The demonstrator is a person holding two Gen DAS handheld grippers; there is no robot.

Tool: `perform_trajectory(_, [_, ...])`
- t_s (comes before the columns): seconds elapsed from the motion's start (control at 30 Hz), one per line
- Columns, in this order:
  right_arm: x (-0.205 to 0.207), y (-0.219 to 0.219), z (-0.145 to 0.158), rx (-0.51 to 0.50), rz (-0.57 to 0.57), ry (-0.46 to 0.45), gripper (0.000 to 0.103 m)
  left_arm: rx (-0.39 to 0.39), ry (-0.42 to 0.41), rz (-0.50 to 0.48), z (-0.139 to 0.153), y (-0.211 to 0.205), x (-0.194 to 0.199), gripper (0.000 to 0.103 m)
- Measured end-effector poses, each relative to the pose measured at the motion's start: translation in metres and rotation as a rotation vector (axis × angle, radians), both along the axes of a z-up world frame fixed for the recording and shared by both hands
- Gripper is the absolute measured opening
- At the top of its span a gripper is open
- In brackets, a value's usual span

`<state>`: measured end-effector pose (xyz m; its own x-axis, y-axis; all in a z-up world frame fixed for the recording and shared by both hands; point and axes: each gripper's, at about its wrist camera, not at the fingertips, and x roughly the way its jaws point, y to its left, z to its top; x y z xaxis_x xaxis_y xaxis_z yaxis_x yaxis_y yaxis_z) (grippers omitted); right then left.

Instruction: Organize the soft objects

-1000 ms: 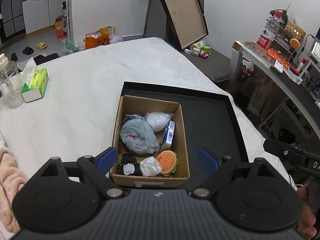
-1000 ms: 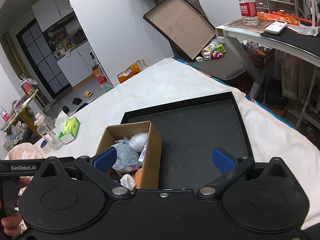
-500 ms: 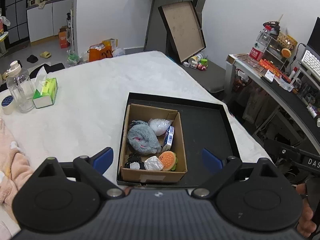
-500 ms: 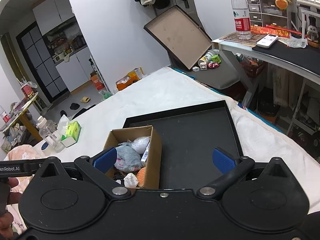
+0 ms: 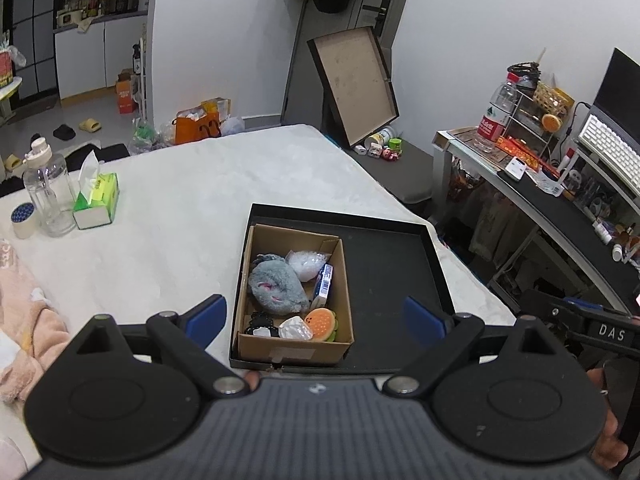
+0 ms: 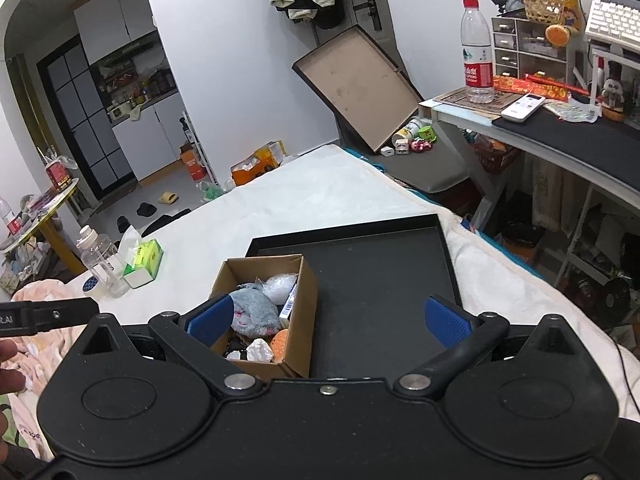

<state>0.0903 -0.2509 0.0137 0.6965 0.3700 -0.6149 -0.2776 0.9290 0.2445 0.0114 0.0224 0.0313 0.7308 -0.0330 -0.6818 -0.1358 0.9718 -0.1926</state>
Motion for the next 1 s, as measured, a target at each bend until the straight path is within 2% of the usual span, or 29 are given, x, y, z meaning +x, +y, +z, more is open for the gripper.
perform_trajectory(0.1, [-0.006, -0.004, 0.004, -0.008, -0.011, -0.001, 0.103, 0.022, -0.009, -0.005, 0.005, -0.006, -0.010, 0.095])
perform_trajectory(0.37, [-0.024, -0.015, 0.015, -0.037, -0.049, -0.007, 0.103, 0.023, -0.029, 0.003, 0.016, -0.013, -0.039, 0.095])
perform_trajectory(0.83, [-0.059, -0.013, 0.027, -0.033, 0.002, -0.031, 0.103, 0.036, -0.090, 0.040, 0.036, -0.010, -0.093, 0.095])
perform_trajectory(1.0, [-0.069, -0.012, 0.021, -0.042, 0.001, -0.013, 0.103, 0.101, -0.104, 0.038, 0.038, -0.014, -0.104, 0.095])
